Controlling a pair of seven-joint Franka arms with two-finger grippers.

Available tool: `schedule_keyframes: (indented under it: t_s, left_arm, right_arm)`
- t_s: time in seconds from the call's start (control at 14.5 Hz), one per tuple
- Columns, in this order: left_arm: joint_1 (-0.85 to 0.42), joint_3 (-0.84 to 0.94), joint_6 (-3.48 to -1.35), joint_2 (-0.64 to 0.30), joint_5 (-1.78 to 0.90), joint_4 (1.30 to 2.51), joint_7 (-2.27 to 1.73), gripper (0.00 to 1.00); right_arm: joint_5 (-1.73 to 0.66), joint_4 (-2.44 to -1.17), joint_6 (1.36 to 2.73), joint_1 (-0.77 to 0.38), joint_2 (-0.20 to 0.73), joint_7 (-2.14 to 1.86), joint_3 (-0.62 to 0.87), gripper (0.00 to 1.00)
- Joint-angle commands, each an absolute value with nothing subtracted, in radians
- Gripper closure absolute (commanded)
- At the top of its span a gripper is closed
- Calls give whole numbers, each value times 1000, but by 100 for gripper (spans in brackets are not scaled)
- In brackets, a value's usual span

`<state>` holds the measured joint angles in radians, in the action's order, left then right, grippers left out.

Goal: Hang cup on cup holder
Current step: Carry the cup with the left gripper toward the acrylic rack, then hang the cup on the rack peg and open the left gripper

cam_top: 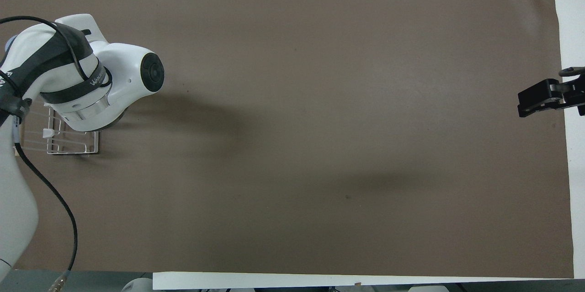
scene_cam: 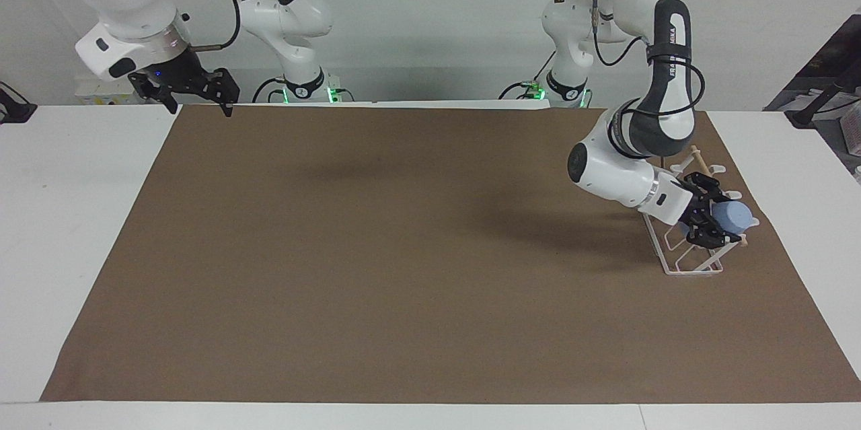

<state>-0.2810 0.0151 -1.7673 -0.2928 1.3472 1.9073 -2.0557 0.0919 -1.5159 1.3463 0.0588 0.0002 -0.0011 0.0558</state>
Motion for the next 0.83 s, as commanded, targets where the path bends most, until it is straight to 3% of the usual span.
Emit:
schedule_keyframes:
  t_s: [0.0, 0.55, 0.62, 0.76]
  left_arm:
    - [-275, 26, -1764, -298, 1362, 1922, -2094, 49]
    - [-264, 25, -1799, -324, 1364, 1933, -2106, 45]
    - [-259, 25, -1807, -324, 1364, 1934, -2106, 40]
    - [-262, 26, -1806, -325, 1364, 1930, -2086, 0]
  right_arm:
    - [95, -1537, 1345, 66, -18, -2, 61, 1]
    - [95, -1537, 1345, 64, -18, -2, 61, 1]
    - [95, -1537, 1345, 66, -18, -2, 61, 1]
    - [95, -1537, 1345, 66, -18, -2, 61, 1]
